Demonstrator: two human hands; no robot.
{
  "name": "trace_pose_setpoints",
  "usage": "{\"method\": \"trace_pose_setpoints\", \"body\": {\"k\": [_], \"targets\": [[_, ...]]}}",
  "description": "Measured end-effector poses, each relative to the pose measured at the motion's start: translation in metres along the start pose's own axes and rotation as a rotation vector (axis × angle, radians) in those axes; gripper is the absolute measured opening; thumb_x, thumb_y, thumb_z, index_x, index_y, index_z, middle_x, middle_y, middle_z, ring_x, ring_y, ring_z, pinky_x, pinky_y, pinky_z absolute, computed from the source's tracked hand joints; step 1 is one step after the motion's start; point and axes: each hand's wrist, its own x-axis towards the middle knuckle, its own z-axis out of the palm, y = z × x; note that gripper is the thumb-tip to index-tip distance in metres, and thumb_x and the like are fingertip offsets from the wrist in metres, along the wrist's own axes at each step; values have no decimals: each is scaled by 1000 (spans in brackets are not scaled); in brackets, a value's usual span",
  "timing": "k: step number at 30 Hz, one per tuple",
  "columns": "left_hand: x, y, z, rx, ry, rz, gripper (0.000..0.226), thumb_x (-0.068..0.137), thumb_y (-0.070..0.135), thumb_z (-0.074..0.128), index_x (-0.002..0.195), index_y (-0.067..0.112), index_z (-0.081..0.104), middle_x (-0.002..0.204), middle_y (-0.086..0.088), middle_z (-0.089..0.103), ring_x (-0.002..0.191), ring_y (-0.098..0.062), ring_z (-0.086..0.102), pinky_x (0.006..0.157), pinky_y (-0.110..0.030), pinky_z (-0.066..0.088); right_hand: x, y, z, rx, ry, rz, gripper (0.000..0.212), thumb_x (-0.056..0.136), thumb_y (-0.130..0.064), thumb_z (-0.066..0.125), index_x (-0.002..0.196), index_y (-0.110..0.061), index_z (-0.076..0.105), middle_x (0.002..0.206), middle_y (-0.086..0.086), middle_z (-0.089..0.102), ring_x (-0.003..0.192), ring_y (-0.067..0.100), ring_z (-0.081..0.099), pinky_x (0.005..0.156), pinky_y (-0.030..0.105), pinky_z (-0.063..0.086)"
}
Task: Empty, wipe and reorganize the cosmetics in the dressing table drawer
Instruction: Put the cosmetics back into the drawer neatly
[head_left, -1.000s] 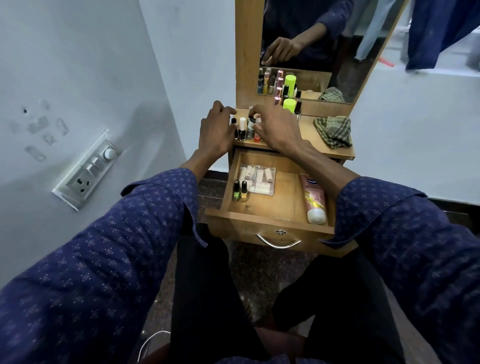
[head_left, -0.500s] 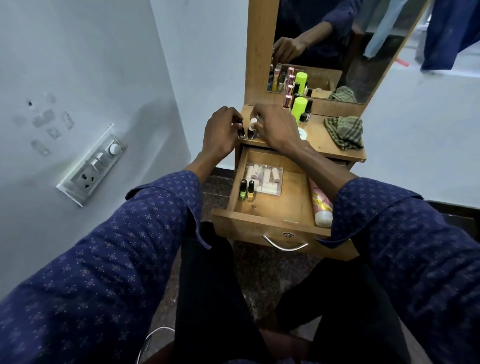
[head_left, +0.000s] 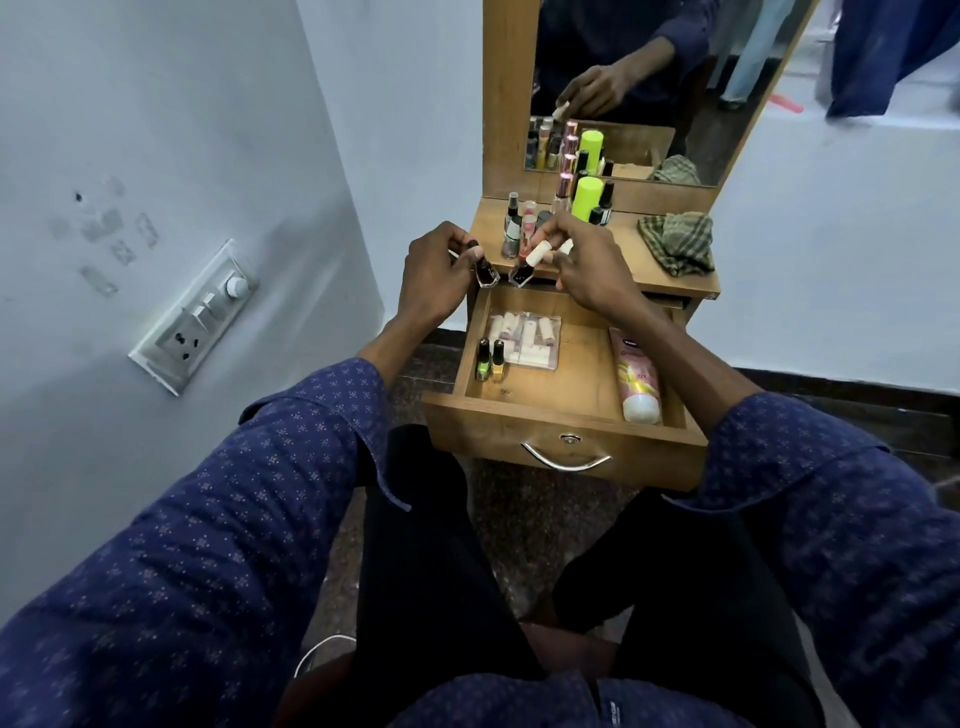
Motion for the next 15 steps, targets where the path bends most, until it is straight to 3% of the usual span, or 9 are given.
{"method": "trace_pose_setpoints", "body": {"k": [3,6,9,15], "targets": [[-12,2,2,-16,-50,-7,13,93,34,73,97,22,70,90,8,73,81,-11,71,80,-40,59,-9,6,-5,10,1,20,33,96,-5,68,104,-37,68,94,-13,64,86,16,66,77,46,60],[-21,4,4,-38,-105,-20,14,92,32,75,97,19,72,88,6,73,82,-15,72,82,-45,59,-17,8,-10,37,-48,31,26,96,-5,67,107,-29,69,93,-6,65,72,5,63,70,36,52],[-31,8,5,-57,-152,-34,14,92,30,77,96,17,74,88,1,74,84,-20,73,84,-46,60,-26,11,-14,69,-148,35,23,99,-4,65,109,-24,68,96,2,65,70,8,65,67,36,57],[-53,9,-3,-66,-330,-47,20,89,30,83,93,12,75,82,-4,75,76,-18,74,74,-30,59,-49,16,-11,-16,-314,-5,31,93,9,62,108,-17,72,103,4,68,83,8,64,68,25,57]]}}
